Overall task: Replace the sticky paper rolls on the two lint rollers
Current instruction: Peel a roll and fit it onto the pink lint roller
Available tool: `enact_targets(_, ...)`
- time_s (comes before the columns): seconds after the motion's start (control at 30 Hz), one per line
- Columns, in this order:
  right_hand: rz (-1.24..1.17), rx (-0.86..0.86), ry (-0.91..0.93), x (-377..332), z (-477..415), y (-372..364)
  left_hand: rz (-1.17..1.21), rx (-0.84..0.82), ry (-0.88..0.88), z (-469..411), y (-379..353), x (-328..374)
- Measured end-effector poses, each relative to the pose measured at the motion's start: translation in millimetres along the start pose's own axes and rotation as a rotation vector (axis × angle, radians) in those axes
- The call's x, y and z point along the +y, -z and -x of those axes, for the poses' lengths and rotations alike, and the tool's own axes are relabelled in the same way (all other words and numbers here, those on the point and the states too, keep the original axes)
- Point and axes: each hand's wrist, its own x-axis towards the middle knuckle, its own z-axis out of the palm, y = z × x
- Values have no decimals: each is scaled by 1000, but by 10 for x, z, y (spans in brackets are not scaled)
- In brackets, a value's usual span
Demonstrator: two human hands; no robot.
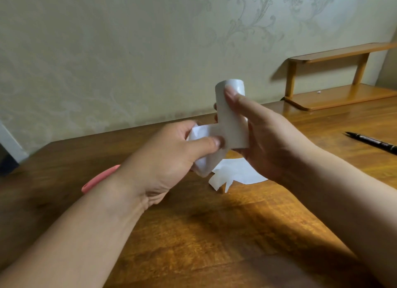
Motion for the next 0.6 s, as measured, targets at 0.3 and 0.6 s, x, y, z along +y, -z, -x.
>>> enact_targets(0.3, -242, 22, -182, -81, -3, 33, 244, -71, -70, -1, 3, -6)
enact_targets(0.6, -144, -38, -171, -21, 30, -13, 203, 39, -60, 22, -20, 7)
